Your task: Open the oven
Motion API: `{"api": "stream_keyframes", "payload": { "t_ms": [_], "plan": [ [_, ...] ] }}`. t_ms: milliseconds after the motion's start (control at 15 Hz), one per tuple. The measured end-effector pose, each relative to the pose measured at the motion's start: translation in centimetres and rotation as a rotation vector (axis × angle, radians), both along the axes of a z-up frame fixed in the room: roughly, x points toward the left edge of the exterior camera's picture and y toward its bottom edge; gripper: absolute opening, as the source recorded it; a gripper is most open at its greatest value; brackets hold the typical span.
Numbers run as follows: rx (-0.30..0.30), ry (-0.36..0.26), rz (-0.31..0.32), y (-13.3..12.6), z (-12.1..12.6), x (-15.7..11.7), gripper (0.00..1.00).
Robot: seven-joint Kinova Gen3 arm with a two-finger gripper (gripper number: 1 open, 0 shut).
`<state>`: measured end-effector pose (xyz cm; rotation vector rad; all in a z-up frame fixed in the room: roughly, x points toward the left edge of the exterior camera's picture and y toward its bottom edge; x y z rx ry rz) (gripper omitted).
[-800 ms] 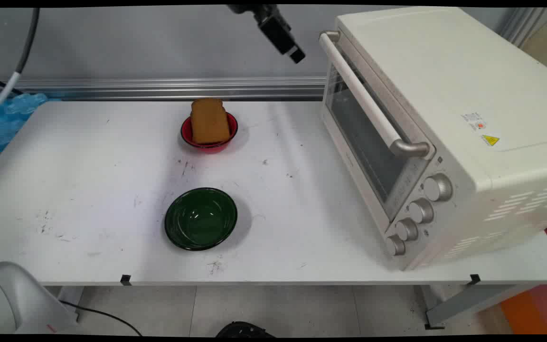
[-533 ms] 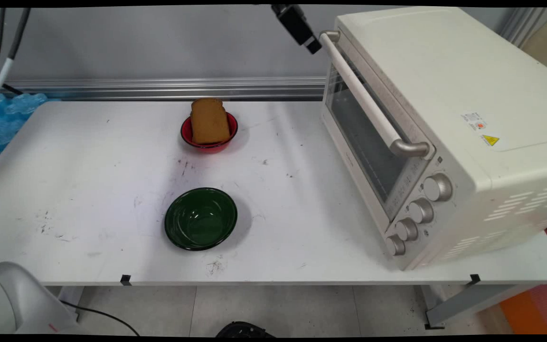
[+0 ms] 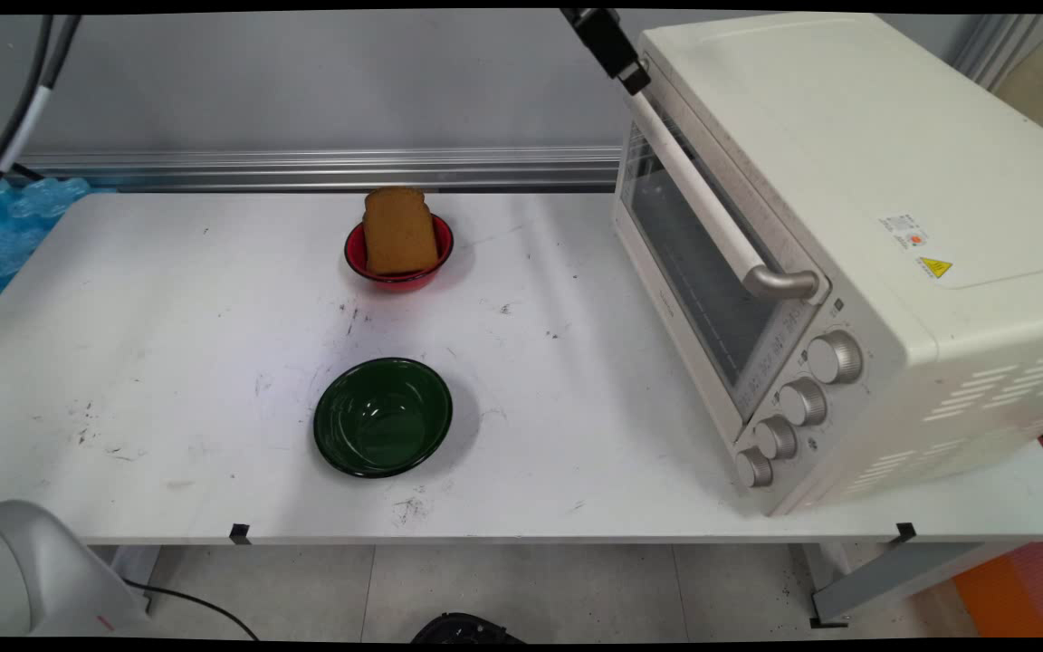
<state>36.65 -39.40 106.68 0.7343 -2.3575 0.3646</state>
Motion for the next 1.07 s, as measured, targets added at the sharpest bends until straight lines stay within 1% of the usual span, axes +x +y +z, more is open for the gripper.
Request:
{"api": "stream_keyframes", "payload": {
  "t_ms": [133, 200, 533, 1067],
  "plan": [
    [0.001, -0.005, -0.006, -0.5, -0.3, -0.7, 1.00],
    [0.002, -0.009, -0.011, -0.7, -0.5, -1.1, 0.00],
    [0.003, -0.034, -0.027, -1.8, -1.4, -2.6, 0.00],
    [0.013, -0.051, -0.001, -3.5, -3.2, -4.4, 0.00]
  ]
}}
